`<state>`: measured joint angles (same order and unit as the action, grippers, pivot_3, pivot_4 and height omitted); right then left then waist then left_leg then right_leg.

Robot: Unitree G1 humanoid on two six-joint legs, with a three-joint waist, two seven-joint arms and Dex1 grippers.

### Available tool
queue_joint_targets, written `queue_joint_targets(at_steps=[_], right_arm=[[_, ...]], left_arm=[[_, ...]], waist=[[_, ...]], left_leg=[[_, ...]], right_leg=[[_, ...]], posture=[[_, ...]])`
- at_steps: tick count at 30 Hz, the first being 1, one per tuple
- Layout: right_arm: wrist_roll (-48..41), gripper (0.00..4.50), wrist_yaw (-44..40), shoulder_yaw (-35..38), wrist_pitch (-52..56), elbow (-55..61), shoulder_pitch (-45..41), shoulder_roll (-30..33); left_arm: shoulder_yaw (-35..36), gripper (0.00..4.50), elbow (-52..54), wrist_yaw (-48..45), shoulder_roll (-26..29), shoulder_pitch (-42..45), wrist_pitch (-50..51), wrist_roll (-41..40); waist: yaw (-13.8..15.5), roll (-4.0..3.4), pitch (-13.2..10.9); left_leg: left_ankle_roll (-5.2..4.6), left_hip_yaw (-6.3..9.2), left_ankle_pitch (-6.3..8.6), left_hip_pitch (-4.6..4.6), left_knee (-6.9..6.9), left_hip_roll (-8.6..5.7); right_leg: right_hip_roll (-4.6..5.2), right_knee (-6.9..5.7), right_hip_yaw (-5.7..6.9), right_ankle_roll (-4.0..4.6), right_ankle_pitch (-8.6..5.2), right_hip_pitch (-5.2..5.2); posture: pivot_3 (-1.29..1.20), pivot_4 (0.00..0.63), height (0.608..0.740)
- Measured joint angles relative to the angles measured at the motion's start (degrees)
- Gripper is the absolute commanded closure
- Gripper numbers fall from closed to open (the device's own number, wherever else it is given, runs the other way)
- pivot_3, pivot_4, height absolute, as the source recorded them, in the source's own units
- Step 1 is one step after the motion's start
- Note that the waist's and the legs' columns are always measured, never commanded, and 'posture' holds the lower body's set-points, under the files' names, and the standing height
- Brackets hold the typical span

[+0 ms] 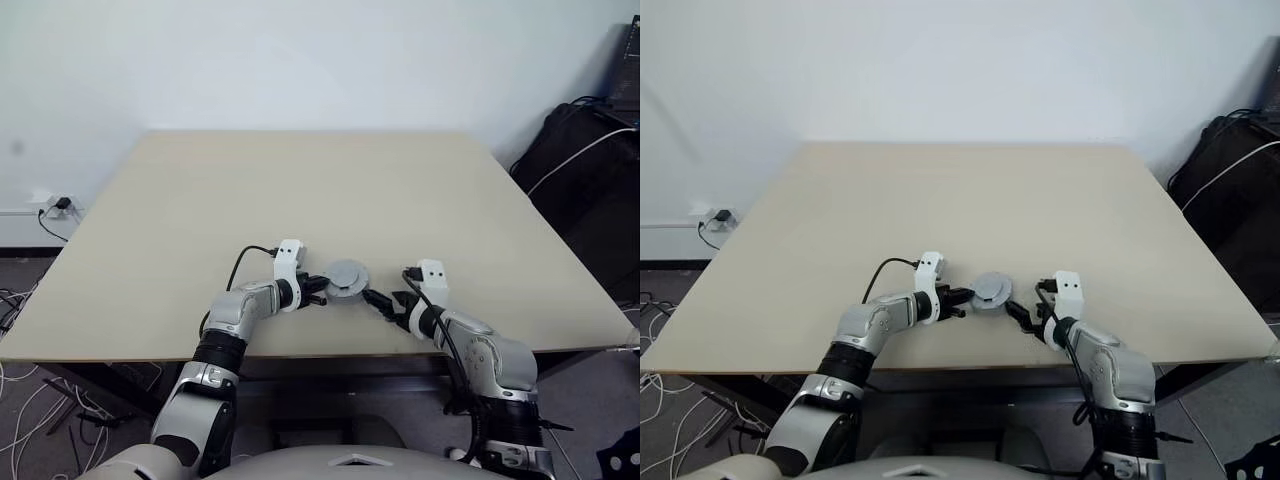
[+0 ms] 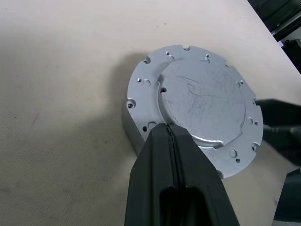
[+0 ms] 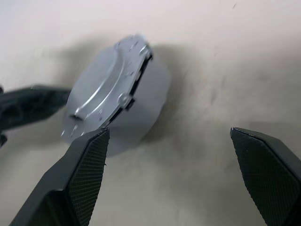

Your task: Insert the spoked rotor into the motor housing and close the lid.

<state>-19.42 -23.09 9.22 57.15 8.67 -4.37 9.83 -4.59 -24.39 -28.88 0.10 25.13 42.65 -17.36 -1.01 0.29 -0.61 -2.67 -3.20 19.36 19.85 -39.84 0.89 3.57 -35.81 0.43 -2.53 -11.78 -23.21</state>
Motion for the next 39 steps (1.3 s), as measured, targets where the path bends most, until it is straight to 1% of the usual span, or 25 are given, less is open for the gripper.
queue_joint_targets(at_steps=[4, 8, 11, 15, 19, 21, 24, 30, 33, 39], right_arm=[[-0.13, 0.10, -1.69, -5.15, 2.28, -0.52, -0.08, 2.51], [0.47, 0.10, -2.29, -9.40, 3.60, 0.09, -0.88, 6.89], [-0.20, 0.10, -3.38, -10.31, 4.76, 1.16, -0.75, 8.32], [-2.45, 0.10, -4.83, -10.13, 5.19, 2.11, -0.07, 8.61], [-4.58, 0.10, -4.25, -6.12, 3.23, 2.26, -0.70, 6.77], [-6.08, 0.10, -2.98, -2.57, 1.39, 2.23, -2.05, 4.60], [-6.66, 0.10, -0.29, 0.40, -0.48, 0.60, -4.02, 2.27], [-6.48, 0.10, 4.49, 2.24, -2.57, -7.39, -6.09, -2.26], [-6.47, 0.10, 5.71, 2.54, -4.31, -11.26, -7.97, -4.03], [-6.74, 0.10, 6.02, 3.01, -5.40, -16.43, -10.61, -5.51]], left_arm=[[-0.54, 4.50, 0.30, -0.49, -0.61, -0.29, -0.47, -0.06], [-0.59, 4.50, 0.40, -0.66, -0.80, -0.52, -0.51, -0.06], [-0.60, 4.50, 0.58, -0.78, -0.85, -0.69, -0.66, -0.03], [-0.64, 4.50, 0.69, -0.78, -0.86, -0.80, -0.79, 0.03], [-0.75, 4.50, 1.09, -0.79, -0.84, -1.05, -0.80, 0.05], [-0.81, 4.50, 1.30, -0.81, -0.80, -1.13, -0.77, 0.09], [-1.01, 4.50, 1.70, -0.84, -0.72, -1.36, -0.73, 0.30], [-1.01, 4.50, 2.06, -1.06, -0.54, -1.54, -0.74, 0.45], [-1.00, 4.50, 2.08, -1.12, -0.46, -1.56, -0.78, 0.46], [-0.98, 4.50, 2.22, -1.14, -0.42, -1.72, -0.82, 0.45]], waist=[[-0.02, 0.00, 0.00], [0.02, 0.01, -0.01], [0.05, 0.02, -0.01], [0.02, 0.02, -0.02], [0.02, 0.03, -0.02], [0.01, 0.03, -0.02], [0.02, 0.03, -0.02], [-0.21, -0.03, -0.03], [-0.35, -0.04, -0.03], [-0.41, -0.06, -0.02]], left_leg=[[-0.01, 0.01, 0.00, 0.04, 0.00, -0.01], [-0.02, 0.02, 0.01, 0.09, 0.00, -0.03], [-0.03, 0.02, 0.02, 0.12, 0.01, -0.03], [-0.03, 0.01, 0.02, 0.12, 0.01, -0.03], [-0.04, 0.01, 0.02, 0.13, 0.01, -0.03], [-0.03, 0.01, 0.02, 0.14, 0.01, -0.02], [-0.03, 0.01, 0.02, 0.16, 0.02, -0.02], [-0.03, -0.01, 0.02, 0.17, 0.04, -0.02], [-0.03, -0.02, 0.02, 0.17, 0.04, -0.02], [-0.03, -0.02, 0.02, 0.17, 0.04, -0.02]], right_leg=[[0.01, 0.01, 0.00, 0.01, -0.01, -0.03], [0.02, 0.03, 0.01, 0.01, -0.01, -0.08], [0.02, 0.04, 0.01, 0.01, -0.02, -0.11], [0.02, 0.03, 0.01, 0.01, -0.02, -0.12], [0.02, 0.03, 0.00, 0.00, -0.02, -0.14], [0.01, 0.03, 0.00, -0.01, -0.01, -0.15], [0.01, 0.04, 0.01, -0.01, -0.01, -0.16], [0.01, 0.02, -0.01, 0.00, -0.01, -0.20], [0.01, 0.02, -0.01, 0.00, 0.00, -0.19], [0.01, 0.02, -0.01, -0.01, 0.00, -0.19]], posture=[[0.00, 0.000, 0.740], [0.00, 0.000, 0.740], [0.00, 0.000, 0.740], [0.00, 0.000, 0.740], [0.00, 0.000, 0.740], [0.00, 0.000, 0.740], [0.00, 0.000, 0.740], [0.00, 0.000, 0.740], [0.00, 0.000, 0.740], [0.00, 0.000, 0.740]])
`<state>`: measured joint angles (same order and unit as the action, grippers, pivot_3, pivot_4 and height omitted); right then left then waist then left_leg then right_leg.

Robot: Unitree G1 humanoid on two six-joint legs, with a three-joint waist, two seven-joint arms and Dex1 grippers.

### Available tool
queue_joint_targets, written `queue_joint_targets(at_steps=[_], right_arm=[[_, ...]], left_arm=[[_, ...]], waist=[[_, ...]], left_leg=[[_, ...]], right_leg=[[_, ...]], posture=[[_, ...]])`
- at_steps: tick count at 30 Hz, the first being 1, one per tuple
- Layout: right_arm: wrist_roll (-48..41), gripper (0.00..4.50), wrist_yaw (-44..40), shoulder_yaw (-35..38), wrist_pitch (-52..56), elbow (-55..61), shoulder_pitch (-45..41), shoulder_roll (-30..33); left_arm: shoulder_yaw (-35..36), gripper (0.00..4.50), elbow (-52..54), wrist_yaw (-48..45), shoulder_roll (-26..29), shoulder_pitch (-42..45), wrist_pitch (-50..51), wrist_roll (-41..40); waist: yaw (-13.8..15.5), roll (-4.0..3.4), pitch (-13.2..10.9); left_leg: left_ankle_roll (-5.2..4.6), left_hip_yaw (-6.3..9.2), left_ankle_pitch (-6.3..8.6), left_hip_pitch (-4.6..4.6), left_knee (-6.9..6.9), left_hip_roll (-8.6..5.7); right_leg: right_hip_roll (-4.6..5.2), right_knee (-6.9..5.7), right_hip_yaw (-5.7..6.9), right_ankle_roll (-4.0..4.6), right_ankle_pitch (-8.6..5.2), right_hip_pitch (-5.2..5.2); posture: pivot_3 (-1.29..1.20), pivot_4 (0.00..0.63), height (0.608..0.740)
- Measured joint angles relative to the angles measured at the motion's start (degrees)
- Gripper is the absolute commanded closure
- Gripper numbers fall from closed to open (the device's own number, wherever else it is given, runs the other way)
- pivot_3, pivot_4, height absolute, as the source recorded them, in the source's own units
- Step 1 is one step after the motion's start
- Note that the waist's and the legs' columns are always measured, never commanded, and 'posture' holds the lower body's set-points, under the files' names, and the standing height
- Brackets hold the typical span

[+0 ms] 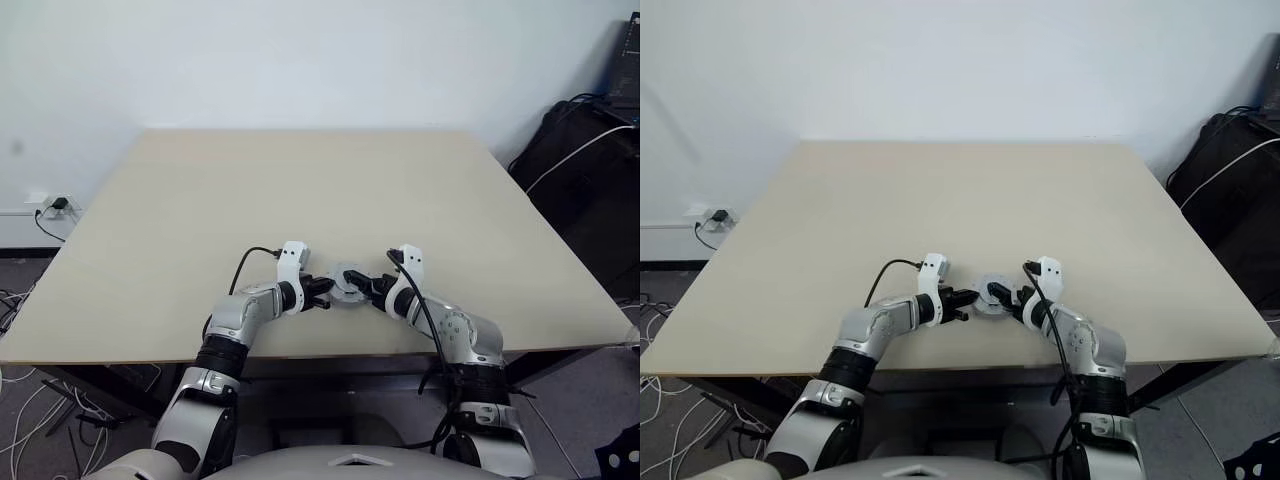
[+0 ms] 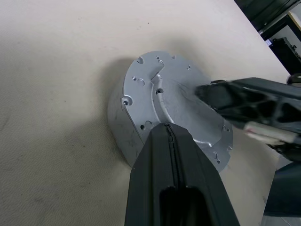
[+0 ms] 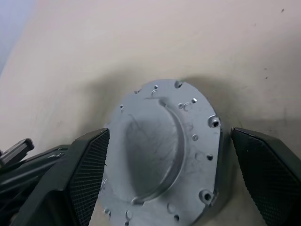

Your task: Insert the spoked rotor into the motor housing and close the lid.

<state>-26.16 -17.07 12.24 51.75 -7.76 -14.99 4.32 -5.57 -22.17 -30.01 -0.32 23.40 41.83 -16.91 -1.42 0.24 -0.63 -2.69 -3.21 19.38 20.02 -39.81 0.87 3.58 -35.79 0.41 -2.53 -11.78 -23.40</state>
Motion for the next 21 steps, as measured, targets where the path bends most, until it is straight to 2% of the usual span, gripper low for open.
queue_joint_targets(at_steps=[8, 21], right_arm=[[-1.48, 0.10, 0.09, 1.90, 1.49, -3.05, -1.46, -0.31], [-10.62, 0.10, -2.85, 9.58, 12.75, -5.96, -1.77, -0.06]], left_arm=[[0.09, 4.50, 0.32, 0.05, -0.02, -0.29, -0.05, -0.01], [0.53, 4.50, 0.60, 0.05, 0.39, -0.55, -0.28, 0.04]], waist=[[-0.12, -0.01, 0.01], [-0.46, -0.05, 0.03]], left_leg=[[0.00, 0.00, 0.00, 0.00, 0.00, 0.01], [0.00, 0.01, 0.00, -0.05, 0.09, 0.05]], right_leg=[[0.00, -0.01, 0.00, 0.00, 0.00, 0.00], [-0.03, -0.01, 0.01, 0.01, -0.01, 0.01]], posture=[[0.00, 0.000, 0.740], [0.00, 0.000, 0.740]])
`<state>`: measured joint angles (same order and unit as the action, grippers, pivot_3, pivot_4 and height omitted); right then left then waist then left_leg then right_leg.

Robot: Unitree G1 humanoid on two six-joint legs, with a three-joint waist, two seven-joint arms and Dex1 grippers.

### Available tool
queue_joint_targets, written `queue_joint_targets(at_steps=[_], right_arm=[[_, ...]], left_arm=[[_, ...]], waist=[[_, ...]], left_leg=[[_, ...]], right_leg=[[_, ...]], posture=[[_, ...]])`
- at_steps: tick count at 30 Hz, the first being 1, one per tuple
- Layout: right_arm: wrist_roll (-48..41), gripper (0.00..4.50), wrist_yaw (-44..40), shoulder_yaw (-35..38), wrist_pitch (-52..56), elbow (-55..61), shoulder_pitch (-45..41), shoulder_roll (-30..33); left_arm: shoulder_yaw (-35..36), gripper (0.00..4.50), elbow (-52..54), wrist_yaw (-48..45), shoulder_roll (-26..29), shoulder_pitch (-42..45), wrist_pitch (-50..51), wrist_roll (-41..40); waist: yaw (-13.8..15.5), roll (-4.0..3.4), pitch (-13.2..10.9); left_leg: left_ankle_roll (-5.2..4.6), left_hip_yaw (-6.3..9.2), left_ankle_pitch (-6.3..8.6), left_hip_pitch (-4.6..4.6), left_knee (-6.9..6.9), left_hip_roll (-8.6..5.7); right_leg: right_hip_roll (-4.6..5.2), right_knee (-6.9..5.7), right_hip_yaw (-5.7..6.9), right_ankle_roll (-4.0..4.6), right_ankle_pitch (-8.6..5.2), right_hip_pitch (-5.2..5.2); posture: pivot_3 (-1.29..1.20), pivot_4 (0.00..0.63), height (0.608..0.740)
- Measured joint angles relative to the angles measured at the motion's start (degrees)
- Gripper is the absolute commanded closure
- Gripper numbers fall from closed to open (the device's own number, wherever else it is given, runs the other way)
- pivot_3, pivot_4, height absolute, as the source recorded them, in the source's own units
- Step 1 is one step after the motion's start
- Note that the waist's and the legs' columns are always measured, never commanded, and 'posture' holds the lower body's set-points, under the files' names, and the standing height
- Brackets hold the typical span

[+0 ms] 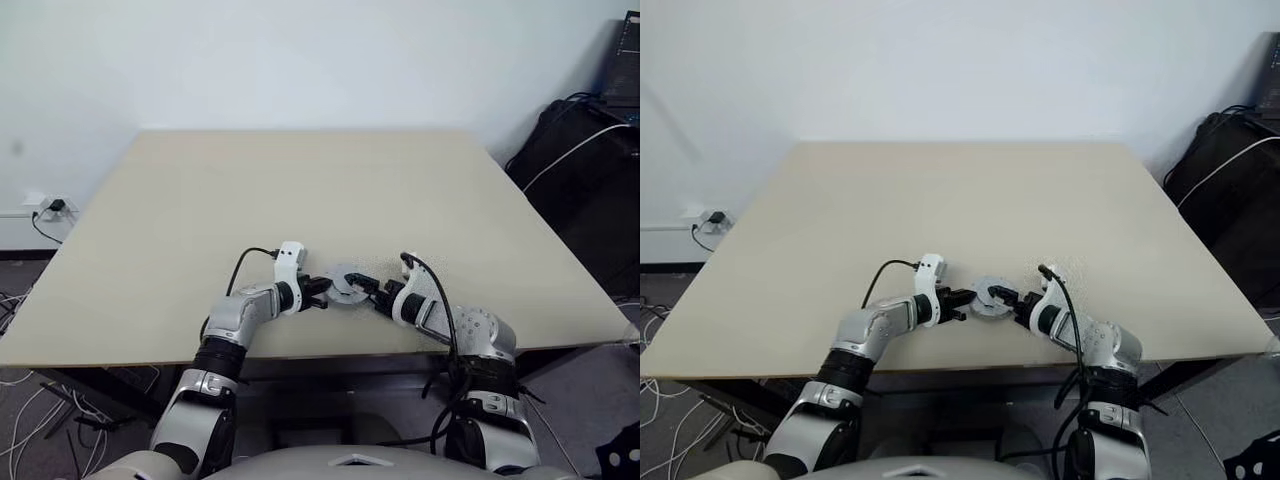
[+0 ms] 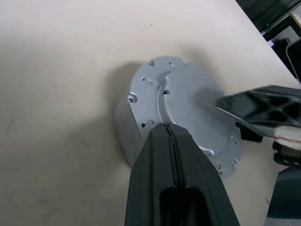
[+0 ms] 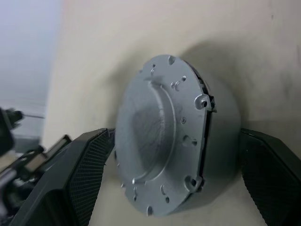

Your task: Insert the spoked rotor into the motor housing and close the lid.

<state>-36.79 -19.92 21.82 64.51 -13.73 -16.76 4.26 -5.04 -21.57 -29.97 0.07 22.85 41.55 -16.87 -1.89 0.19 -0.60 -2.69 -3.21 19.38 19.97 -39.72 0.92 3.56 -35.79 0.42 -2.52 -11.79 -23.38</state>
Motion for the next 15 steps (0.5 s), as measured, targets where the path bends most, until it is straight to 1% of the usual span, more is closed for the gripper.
queue_joint_targets(at_steps=[6, 15], right_arm=[[-2.11, 0.10, -0.04, 3.39, 0.35, -1.33, 0.38, -2.17], [-5.33, 0.10, -0.21, 2.78, 4.07, 2.01, 3.88, -5.58]], left_arm=[[0.20, 4.50, 0.11, 0.03, 0.21, -0.04, -0.13, 0.21], [0.48, 4.50, 0.22, 0.32, 0.35, -0.55, -0.69, 0.45]], waist=[[-0.26, -0.01, 0.00], [-0.22, -0.03, 0.01]], left_leg=[[0.00, -0.01, 0.00, -0.02, 0.00, 0.01], [0.01, -0.01, 0.00, 0.01, 0.04, 0.02]], right_leg=[[0.00, -0.02, -0.01, -0.01, 0.00, 0.00], [-0.01, 0.00, -0.01, -0.01, 0.00, -0.04]], posture=[[0.00, 0.000, 0.740], [0.00, 0.000, 0.740]])
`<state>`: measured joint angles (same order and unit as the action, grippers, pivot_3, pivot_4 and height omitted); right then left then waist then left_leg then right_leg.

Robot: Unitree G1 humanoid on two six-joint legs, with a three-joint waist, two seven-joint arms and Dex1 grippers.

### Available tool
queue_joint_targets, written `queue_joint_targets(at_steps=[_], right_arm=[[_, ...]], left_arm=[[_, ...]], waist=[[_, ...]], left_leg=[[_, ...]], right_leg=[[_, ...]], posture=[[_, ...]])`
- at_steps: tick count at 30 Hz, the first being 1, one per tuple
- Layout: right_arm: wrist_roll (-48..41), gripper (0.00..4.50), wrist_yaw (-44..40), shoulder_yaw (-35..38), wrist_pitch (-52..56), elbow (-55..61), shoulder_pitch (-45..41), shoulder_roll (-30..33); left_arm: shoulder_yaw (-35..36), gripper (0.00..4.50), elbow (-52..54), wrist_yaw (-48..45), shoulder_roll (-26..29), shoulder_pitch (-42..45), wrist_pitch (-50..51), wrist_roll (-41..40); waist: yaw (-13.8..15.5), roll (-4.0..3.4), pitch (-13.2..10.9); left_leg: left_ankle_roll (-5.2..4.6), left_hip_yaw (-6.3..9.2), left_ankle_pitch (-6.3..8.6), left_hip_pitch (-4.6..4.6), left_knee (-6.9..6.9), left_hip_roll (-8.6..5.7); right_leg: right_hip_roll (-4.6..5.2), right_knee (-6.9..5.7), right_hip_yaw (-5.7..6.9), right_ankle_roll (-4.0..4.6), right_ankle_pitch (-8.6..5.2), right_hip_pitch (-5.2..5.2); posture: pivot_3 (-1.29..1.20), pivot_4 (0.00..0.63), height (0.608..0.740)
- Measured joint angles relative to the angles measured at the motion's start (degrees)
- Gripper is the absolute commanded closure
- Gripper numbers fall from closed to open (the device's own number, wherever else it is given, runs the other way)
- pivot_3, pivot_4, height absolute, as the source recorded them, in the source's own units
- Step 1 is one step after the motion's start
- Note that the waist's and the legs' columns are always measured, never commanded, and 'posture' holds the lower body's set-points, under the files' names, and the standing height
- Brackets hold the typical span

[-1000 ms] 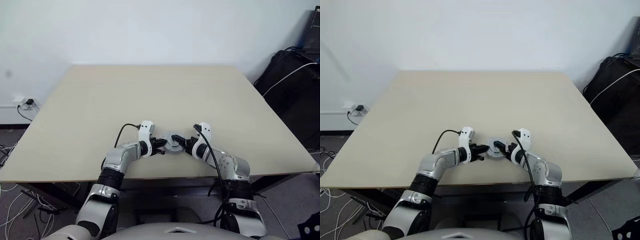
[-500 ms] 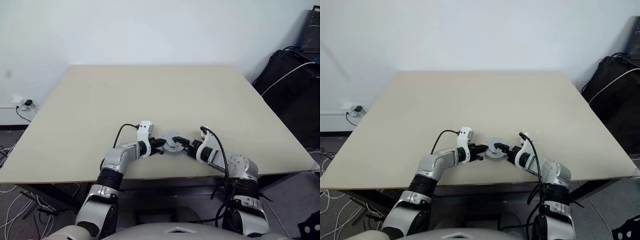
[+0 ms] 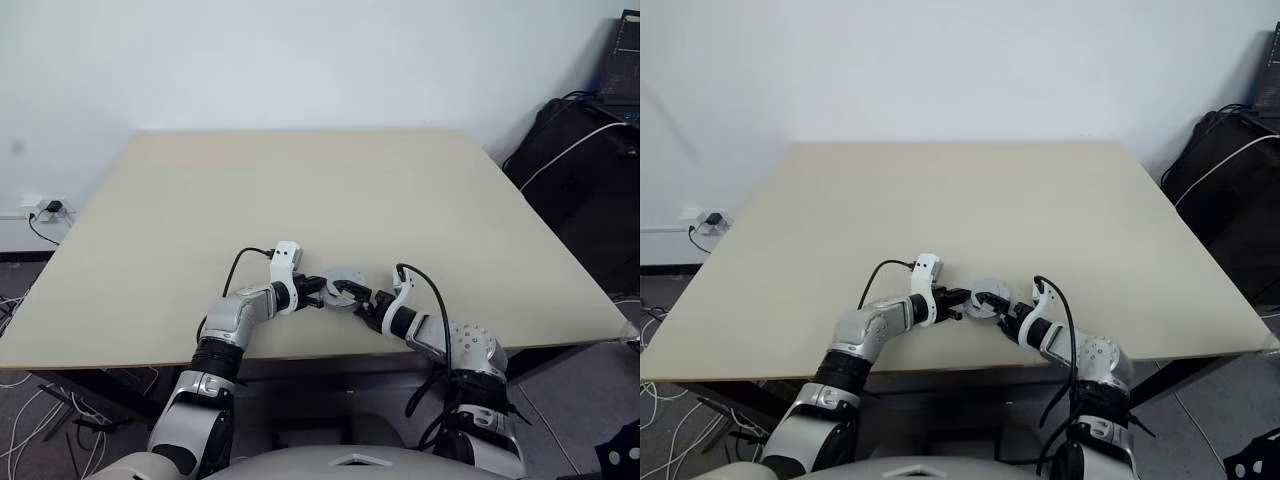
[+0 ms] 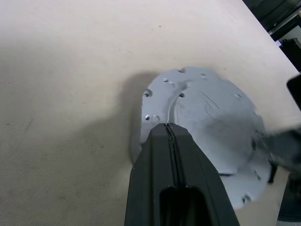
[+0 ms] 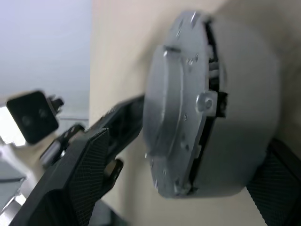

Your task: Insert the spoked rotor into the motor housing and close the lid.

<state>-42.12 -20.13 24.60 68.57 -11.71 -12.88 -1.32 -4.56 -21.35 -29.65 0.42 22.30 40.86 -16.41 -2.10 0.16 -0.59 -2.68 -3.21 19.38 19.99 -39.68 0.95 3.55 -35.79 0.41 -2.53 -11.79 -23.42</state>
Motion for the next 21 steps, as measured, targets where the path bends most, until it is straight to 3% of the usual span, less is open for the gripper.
queue_joint_targets(at_steps=[6, 13, 21], right_arm=[[-1.50, 0.10, 1.10, 0.69, 0.35, 0.79, 0.74, -1.36], [-2.76, 2.32, 4.58, 3.66, -3.19, 1.08, 1.67, -2.52], [-4.24, 2.42, 6.72, 3.56, -4.67, 1.20, 1.94, -2.69]], left_arm=[[0.00, 4.50, 0.00, 0.03, -0.09, -0.15, -0.05, 0.01], [-0.08, 4.50, 0.03, -0.18, -0.34, -0.41, -0.06, -0.05], [-0.30, 4.50, 0.47, -0.34, -0.26, -0.84, 0.00, -0.03]], waist=[[0.13, -0.05, -0.03], [0.68, -0.12, -0.07], [0.87, -0.16, -0.08]], left_leg=[[0.00, 0.01, 0.00, 0.05, 0.01, -0.02], [-0.01, 0.03, 0.01, 0.15, 0.01, -0.07], [-0.02, 0.03, 0.01, 0.12, 0.00, -0.11]], right_leg=[[0.02, 0.01, 0.01, 0.00, 0.00, -0.05], [0.04, 0.03, 0.02, -0.04, -0.01, -0.13], [0.09, 0.02, 0.02, -0.03, -0.01, -0.08]], posture=[[0.00, 0.000, 0.740], [0.00, 0.000, 0.740], [0.00, 0.000, 0.740]])
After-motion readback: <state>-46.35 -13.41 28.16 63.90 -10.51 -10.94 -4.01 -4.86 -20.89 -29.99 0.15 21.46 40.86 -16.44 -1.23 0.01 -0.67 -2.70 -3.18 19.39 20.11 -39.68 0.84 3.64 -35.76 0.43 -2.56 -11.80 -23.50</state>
